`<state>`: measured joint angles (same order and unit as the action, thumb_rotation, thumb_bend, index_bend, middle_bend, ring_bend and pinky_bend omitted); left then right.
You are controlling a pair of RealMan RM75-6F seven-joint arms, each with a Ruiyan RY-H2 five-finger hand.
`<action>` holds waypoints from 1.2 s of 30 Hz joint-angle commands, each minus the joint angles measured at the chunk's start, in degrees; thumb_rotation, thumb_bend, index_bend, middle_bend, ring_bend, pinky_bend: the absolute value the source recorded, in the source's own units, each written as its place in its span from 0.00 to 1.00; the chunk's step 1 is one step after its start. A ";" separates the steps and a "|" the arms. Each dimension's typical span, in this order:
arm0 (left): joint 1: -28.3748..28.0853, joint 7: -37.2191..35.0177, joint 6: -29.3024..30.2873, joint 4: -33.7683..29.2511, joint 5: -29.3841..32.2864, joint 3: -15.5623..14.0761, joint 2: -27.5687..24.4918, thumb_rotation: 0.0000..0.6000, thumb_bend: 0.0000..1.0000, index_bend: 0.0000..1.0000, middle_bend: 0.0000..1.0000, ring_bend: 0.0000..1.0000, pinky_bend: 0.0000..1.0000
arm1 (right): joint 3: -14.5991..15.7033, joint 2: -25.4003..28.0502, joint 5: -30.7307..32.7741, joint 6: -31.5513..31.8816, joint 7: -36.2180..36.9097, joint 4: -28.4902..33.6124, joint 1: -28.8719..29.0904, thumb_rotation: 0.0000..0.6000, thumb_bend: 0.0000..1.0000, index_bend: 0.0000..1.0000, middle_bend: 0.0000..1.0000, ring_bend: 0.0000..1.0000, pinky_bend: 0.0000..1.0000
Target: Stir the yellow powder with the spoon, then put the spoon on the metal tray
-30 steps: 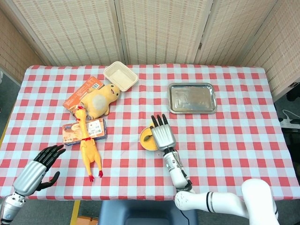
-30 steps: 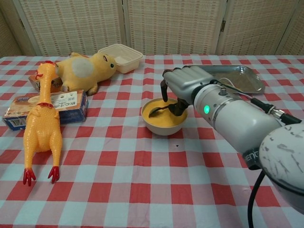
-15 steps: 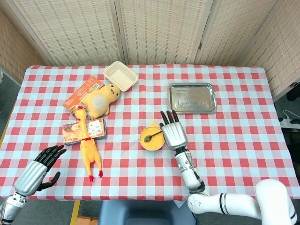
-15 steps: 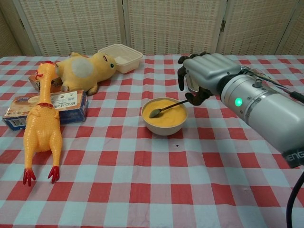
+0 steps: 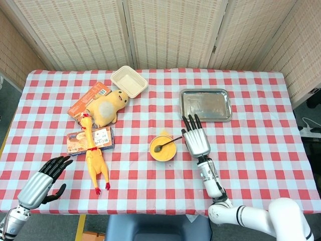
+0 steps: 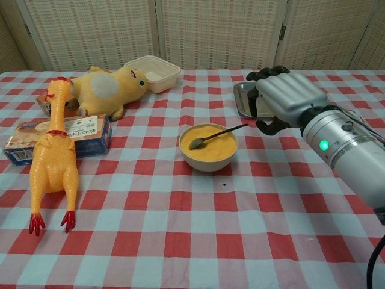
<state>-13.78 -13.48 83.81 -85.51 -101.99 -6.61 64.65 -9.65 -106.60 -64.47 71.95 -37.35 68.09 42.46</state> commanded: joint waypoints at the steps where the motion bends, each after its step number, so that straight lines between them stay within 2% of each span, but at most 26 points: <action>1: -0.03 0.10 -0.14 -0.07 0.07 -0.01 -0.05 1.00 0.51 0.00 0.00 0.00 0.10 | 0.21 -3.11 -2.98 -0.09 4.09 -5.42 -0.26 1.00 0.32 0.51 0.08 0.00 0.05; 11: -0.21 0.53 -0.95 -0.08 0.42 0.00 0.12 1.00 0.51 0.00 0.00 0.00 0.10 | -1.49 -7.17 -5.02 -2.59 7.39 -12.87 0.80 1.00 0.31 0.51 0.09 0.00 0.06; 29: -0.36 0.79 -1.86 -0.42 0.74 -0.22 -0.08 1.00 0.51 0.00 0.00 0.00 0.10 | -3.68 -8.94 -6.79 -3.74 8.90 -15.72 0.83 1.00 0.31 0.54 0.10 0.00 0.07; 36: -1.15 -2.09 -2.89 -0.93 -0.69 -1.48 -1.19 1.00 0.51 0.00 0.00 0.00 0.10 | -4.39 -9.08 -6.72 -4.44 8.48 -15.95 0.77 1.00 0.31 0.54 0.10 0.00 0.07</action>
<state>-14.81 -15.60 81.04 -86.42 -102.53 -7.94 63.58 -14.01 -115.65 -71.22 67.54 -28.86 52.17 43.24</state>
